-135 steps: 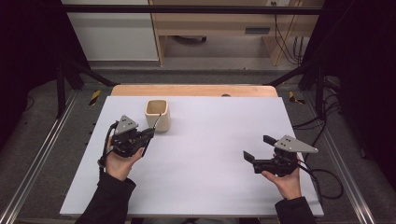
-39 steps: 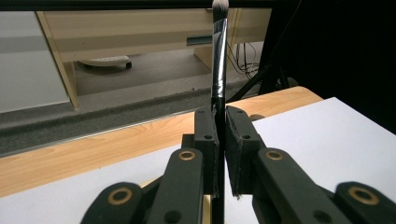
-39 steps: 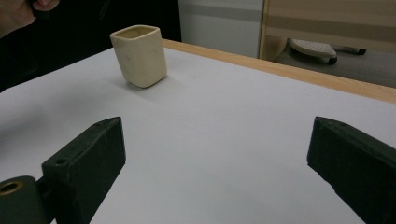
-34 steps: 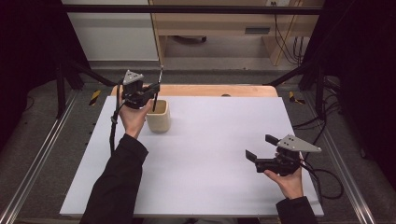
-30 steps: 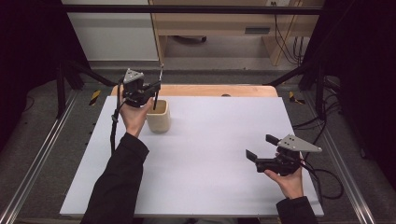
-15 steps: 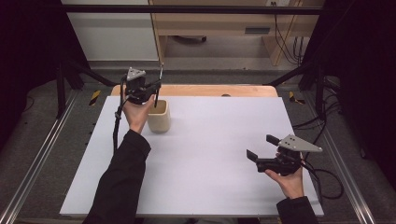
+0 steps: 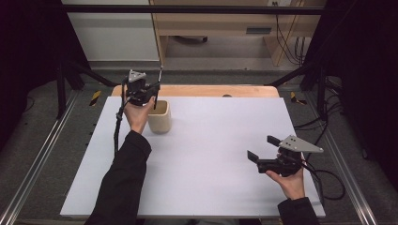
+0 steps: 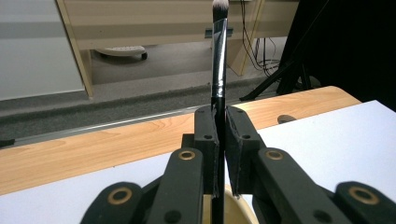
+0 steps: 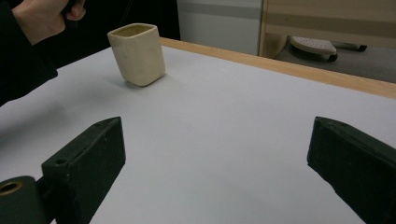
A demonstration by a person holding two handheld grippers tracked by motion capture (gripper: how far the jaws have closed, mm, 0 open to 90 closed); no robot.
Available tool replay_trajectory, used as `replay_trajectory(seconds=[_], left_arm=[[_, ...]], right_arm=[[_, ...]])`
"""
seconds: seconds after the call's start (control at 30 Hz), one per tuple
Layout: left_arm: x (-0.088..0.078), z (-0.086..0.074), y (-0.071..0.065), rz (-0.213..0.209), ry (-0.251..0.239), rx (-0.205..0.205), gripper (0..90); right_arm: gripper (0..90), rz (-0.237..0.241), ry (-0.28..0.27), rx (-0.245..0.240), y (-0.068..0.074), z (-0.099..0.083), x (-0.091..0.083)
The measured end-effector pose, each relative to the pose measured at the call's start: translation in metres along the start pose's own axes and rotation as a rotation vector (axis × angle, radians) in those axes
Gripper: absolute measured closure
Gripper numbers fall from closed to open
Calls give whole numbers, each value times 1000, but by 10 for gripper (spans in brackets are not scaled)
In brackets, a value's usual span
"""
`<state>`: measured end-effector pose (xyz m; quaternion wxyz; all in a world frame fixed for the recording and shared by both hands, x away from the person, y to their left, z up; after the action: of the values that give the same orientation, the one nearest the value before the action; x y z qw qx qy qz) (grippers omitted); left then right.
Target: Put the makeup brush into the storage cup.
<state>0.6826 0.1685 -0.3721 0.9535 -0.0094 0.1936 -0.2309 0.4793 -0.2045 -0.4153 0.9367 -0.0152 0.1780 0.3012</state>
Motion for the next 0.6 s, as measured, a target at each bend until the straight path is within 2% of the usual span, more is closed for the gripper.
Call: replay_trajectory(seconds=[0.13, 0.53, 0.6], left_arm=[[2, -5, 1, -6, 2, -6, 839], [5, -21, 3, -9, 22, 15, 839], [5, -24, 3, -10, 26, 7, 839]], right_arm=[[45, 0, -1, 1, 0, 0, 0], [45, -1, 2, -1, 1, -1, 1], [45, 0, 1, 2, 1, -1, 2]])
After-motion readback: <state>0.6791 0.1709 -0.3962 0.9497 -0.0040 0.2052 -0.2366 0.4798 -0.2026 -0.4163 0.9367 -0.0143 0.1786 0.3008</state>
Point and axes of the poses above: each handheld gripper's, and its own axes: x roughly forward along the jaws, z roughly out of its top, y roughly to its left, the point moved 7 cm from there along x, roughly forward along the jaws, and after that the axes turned 2 degrees about -z, right-handed, at the moved point
